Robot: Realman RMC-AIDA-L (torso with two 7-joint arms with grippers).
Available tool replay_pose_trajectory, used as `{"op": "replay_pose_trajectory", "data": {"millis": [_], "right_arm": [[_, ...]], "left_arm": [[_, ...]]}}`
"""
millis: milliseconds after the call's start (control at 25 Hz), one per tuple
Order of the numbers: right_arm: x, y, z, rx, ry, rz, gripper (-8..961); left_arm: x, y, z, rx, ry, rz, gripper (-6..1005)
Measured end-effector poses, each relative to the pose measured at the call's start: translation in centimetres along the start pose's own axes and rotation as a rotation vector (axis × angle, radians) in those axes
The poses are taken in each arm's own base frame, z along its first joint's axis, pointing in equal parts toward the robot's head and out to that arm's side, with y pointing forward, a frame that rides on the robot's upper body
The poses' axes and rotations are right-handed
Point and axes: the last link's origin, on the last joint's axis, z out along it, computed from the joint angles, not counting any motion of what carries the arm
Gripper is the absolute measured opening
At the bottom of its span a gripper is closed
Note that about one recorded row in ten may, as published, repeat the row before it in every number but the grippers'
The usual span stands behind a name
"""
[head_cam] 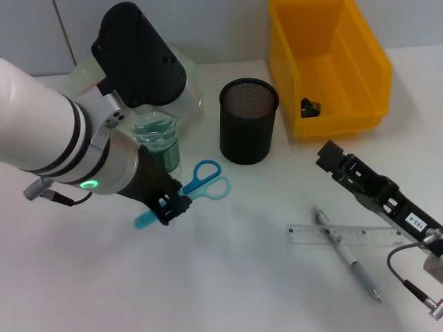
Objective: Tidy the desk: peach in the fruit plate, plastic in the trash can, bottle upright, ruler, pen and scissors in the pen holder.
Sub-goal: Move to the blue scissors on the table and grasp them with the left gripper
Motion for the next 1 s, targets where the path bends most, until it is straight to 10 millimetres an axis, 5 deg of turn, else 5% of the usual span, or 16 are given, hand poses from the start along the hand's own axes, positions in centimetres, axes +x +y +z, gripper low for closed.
{"op": "replay_pose_trajectory", "data": {"millis": [1000], "right_arm": [[2.2,-0.3,2.3,0.031,0.011,0.040,831]], "left_arm": [[1.8,0.1,-0.2,0.023,0.076,0.040,215]]}}
